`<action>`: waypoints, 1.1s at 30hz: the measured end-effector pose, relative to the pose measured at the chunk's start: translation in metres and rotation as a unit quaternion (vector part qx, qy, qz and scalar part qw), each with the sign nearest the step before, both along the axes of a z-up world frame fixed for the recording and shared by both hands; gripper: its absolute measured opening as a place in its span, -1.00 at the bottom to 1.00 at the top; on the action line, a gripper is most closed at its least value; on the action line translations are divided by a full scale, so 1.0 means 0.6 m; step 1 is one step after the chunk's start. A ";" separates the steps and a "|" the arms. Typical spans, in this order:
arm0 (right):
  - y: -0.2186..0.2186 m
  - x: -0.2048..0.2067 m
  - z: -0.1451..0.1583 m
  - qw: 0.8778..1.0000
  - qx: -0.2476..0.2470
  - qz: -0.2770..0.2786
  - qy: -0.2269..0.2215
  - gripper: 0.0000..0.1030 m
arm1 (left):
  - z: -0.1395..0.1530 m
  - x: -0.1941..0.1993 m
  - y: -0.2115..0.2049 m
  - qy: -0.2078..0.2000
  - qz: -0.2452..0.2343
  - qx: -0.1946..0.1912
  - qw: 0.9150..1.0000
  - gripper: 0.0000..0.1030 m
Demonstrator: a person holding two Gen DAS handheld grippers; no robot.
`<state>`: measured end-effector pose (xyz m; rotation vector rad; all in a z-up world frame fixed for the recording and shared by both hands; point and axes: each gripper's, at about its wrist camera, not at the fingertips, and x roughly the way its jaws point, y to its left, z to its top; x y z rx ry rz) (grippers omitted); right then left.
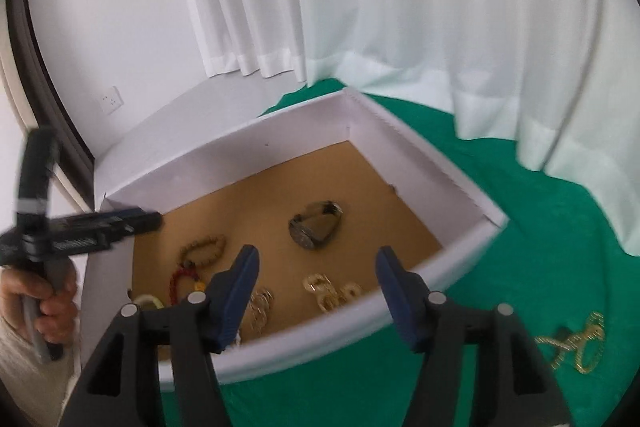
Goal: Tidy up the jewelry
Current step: 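Withdraw both open tools from the box back over the cloth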
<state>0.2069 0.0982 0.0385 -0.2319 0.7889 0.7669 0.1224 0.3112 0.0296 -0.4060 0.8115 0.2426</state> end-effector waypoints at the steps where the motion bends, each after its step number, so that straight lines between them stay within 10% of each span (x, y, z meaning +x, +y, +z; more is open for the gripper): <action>1: -0.019 -0.014 -0.004 1.000 0.000 -0.008 -0.003 0.34 | 0.013 -0.015 -0.030 -0.011 -0.016 0.013 1.000 0.52; 16: -0.380 -0.133 -0.177 0.977 -0.064 -0.205 -0.009 0.39 | -0.059 -0.029 -0.362 -0.009 -0.185 0.019 0.982 0.69; 33: -0.653 -0.023 -0.249 0.903 -0.077 -0.422 0.029 0.54 | -0.228 0.109 -0.454 0.012 -0.175 0.094 0.980 0.69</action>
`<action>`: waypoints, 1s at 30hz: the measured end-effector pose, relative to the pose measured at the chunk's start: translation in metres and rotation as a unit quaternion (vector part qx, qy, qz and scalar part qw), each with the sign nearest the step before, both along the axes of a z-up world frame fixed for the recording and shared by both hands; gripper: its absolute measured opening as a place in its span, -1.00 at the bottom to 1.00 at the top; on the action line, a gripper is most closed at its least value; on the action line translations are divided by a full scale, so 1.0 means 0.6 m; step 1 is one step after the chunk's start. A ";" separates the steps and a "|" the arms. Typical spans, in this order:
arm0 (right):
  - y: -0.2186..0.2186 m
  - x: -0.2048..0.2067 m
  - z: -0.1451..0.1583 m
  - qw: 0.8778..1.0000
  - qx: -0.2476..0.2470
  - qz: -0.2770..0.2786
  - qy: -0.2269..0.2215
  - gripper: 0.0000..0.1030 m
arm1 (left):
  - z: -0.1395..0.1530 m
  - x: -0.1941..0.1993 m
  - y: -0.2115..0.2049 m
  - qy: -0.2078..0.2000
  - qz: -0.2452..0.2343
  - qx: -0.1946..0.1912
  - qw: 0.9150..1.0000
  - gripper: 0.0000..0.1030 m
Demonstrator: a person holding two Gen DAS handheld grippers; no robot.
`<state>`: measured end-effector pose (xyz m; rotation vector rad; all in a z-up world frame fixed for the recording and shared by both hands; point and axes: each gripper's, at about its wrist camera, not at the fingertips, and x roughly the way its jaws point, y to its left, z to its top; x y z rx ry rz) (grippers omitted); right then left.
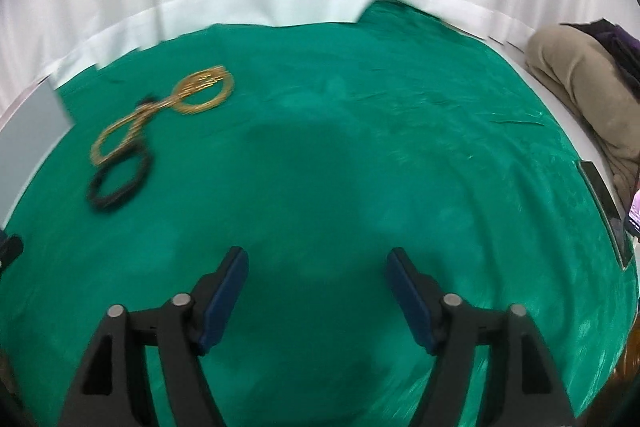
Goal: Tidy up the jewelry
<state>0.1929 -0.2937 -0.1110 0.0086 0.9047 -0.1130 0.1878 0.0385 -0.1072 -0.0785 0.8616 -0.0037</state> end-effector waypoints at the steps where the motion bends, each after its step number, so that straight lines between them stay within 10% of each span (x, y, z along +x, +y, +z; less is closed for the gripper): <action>1: -0.006 0.005 -0.002 1.000 0.002 -0.004 0.000 0.54 | -0.005 0.004 0.003 0.010 0.002 -0.005 1.000 0.69; 30: -0.035 0.051 -0.012 1.000 0.002 -0.008 -0.007 0.82 | -0.015 0.006 0.001 0.029 -0.001 -0.008 1.000 0.96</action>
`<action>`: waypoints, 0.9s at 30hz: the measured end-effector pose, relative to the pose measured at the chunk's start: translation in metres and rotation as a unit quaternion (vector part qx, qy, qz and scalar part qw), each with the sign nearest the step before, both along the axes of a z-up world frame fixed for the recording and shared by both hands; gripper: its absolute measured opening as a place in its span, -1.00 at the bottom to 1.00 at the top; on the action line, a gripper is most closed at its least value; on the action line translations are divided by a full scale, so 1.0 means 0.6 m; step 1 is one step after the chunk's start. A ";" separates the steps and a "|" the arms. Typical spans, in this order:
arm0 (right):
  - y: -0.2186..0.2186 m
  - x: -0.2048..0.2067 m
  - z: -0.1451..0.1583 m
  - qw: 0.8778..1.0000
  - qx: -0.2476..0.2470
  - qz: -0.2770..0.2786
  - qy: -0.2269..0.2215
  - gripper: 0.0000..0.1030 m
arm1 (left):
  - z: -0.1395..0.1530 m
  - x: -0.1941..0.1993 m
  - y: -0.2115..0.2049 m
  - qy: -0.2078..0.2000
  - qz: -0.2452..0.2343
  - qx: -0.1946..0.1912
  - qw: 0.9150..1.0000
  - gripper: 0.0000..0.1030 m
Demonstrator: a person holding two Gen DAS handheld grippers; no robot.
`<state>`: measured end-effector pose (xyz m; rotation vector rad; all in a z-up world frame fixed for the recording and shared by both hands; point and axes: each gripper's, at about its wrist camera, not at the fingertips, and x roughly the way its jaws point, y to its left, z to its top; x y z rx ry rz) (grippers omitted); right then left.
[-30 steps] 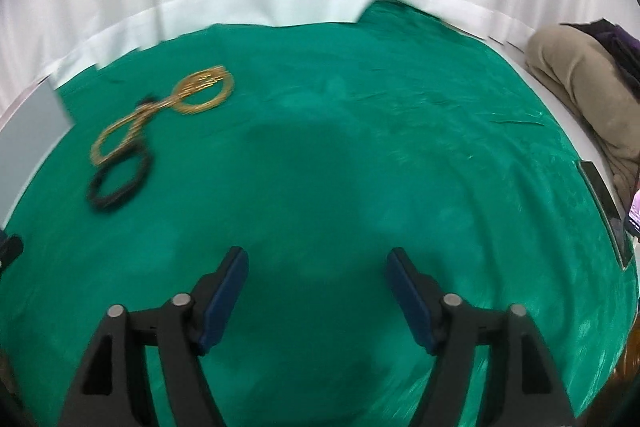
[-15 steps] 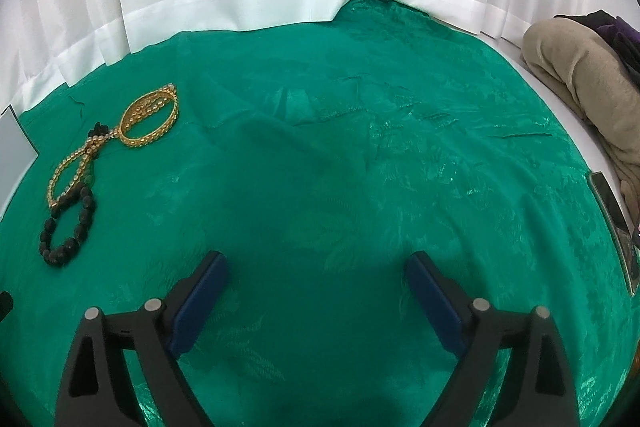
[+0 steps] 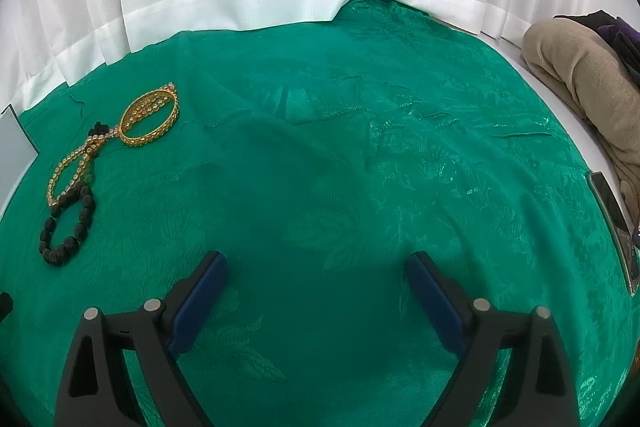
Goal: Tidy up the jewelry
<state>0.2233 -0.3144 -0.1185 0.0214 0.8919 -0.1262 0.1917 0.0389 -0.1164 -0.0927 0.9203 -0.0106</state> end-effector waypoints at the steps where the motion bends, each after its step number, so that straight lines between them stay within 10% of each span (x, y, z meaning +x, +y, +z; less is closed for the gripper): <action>1: 0.000 0.000 0.000 1.000 0.000 0.000 0.000 0.82 | 0.000 0.000 -0.001 0.001 0.000 0.002 1.000 0.96; 27: 0.001 0.001 0.000 1.000 0.000 0.000 0.000 0.82 | -0.002 0.001 -0.004 0.002 0.000 0.005 1.000 0.98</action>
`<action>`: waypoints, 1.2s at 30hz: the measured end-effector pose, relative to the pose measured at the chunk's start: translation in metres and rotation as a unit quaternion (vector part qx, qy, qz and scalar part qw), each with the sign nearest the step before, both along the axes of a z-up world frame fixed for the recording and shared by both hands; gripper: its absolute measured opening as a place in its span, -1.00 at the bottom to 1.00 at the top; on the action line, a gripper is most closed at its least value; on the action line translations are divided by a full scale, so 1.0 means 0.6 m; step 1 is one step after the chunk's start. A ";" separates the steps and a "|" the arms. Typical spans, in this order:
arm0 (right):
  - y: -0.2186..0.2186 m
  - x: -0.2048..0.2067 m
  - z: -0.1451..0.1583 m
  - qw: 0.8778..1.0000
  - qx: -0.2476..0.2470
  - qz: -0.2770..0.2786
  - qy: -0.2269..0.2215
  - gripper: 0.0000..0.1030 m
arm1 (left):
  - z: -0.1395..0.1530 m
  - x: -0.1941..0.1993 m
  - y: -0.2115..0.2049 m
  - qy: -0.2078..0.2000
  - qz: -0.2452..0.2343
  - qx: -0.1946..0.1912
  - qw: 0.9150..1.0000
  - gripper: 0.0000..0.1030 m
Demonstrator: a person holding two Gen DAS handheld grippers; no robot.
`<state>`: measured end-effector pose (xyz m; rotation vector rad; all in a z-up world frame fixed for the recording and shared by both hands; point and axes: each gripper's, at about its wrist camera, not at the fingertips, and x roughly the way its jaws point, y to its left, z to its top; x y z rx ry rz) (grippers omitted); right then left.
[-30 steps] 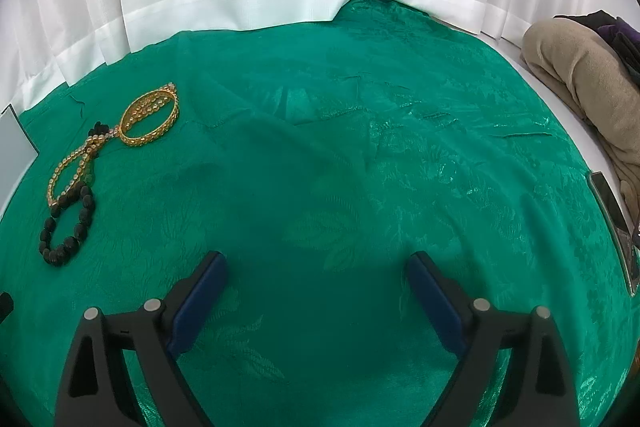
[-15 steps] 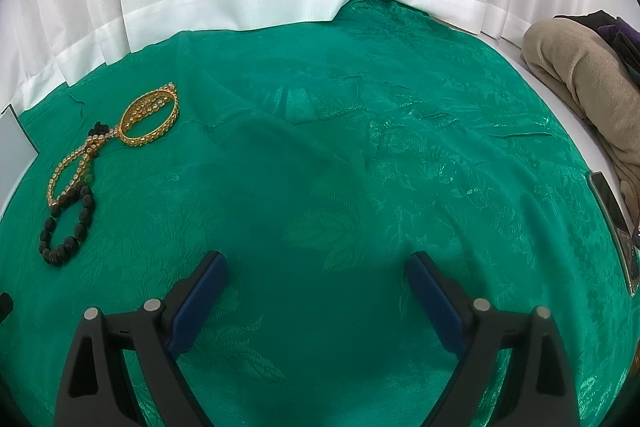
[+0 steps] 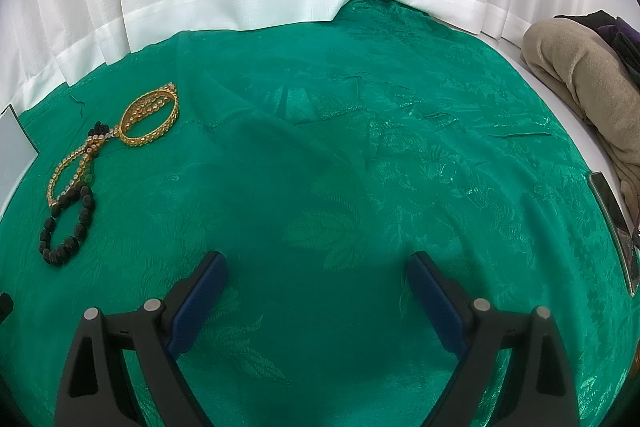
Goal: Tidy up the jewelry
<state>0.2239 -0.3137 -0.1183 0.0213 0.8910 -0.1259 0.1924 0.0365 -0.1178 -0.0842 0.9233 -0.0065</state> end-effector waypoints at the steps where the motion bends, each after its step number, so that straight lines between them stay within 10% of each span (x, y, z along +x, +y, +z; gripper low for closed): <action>1: 0.000 0.000 0.000 1.000 0.000 0.000 0.000 0.82 | 0.000 0.000 -0.001 0.000 0.000 0.001 1.000 0.98; 12: 0.000 0.000 0.001 1.000 0.000 0.000 0.000 0.82 | 0.006 0.000 -0.005 0.016 -0.004 0.003 1.000 0.96; 18: 0.000 0.000 0.001 1.000 0.000 0.000 0.000 0.82 | 0.104 0.014 -0.026 0.016 -0.060 -0.045 0.997 0.96; 23: 0.000 0.000 0.001 1.000 0.000 0.000 0.000 0.82 | 0.152 0.074 -0.091 0.010 -0.138 0.004 0.990 0.96; 36: 0.002 -0.001 0.001 1.000 0.000 0.000 -0.001 0.82 | 0.020 0.295 -0.178 0.052 -0.182 0.082 0.979 0.76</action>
